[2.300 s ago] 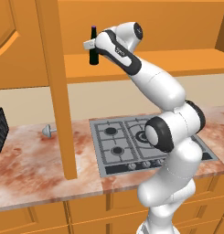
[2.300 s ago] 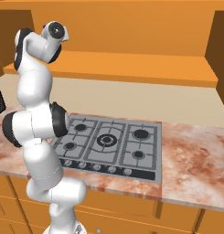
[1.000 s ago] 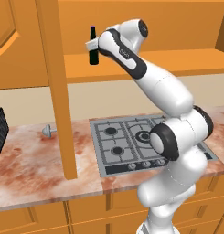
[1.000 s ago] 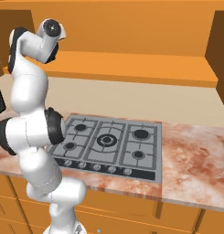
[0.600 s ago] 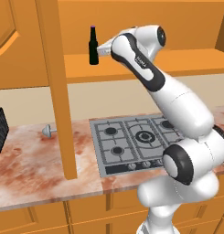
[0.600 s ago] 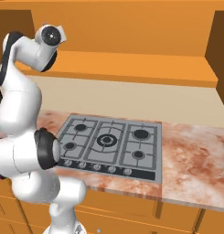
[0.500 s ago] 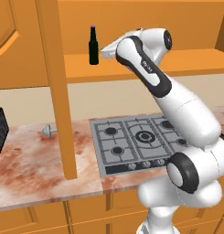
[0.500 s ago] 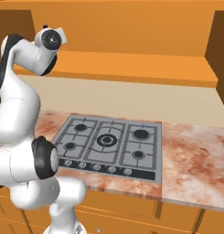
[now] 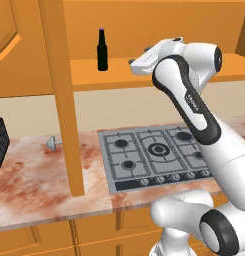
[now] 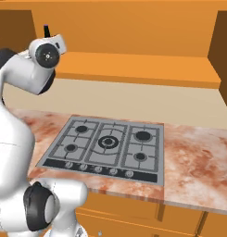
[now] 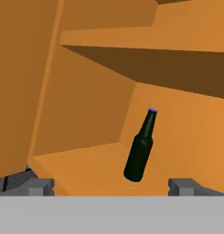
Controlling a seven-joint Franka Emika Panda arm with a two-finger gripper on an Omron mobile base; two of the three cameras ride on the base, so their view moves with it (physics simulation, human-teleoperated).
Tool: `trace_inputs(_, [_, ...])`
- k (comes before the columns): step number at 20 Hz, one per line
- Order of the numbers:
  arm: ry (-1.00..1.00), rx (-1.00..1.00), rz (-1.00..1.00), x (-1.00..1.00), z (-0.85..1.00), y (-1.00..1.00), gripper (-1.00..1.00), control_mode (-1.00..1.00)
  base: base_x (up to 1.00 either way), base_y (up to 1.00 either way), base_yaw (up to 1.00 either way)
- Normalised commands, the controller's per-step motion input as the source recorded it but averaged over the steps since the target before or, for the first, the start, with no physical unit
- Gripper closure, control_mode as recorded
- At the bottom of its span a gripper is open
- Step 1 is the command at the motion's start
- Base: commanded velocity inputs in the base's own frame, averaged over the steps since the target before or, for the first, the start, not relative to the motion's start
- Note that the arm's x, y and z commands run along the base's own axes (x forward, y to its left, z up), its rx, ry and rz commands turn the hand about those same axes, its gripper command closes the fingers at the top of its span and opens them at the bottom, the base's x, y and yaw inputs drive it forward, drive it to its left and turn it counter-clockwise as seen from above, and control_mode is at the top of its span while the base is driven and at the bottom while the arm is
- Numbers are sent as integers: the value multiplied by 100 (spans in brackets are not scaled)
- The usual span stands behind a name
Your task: Sort all alcoholic drinks to one cabinet, and non-alcoholic drinks to the other.
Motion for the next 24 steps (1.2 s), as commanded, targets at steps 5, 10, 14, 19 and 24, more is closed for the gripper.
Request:
trace_inputs(5, [1, 0, -7, -100, 19, -32, -100, -100, 0, 0, 0])
trace_inputs(10, [10, -2, -11, -100, 3, -32, -100, -100, 0, 0, 0])
trace_inputs(14, [22, -4, -17, -100, 0, -28, -100, -100, 0, 0, 0])
trace_inputs(19, [25, -3, -18, -98, 0, -28, -100, -100, 0, 0, 0])
trace_inputs(24, [30, -2, -20, -83, 0, -21, -100, -100, 0, 0, 0])
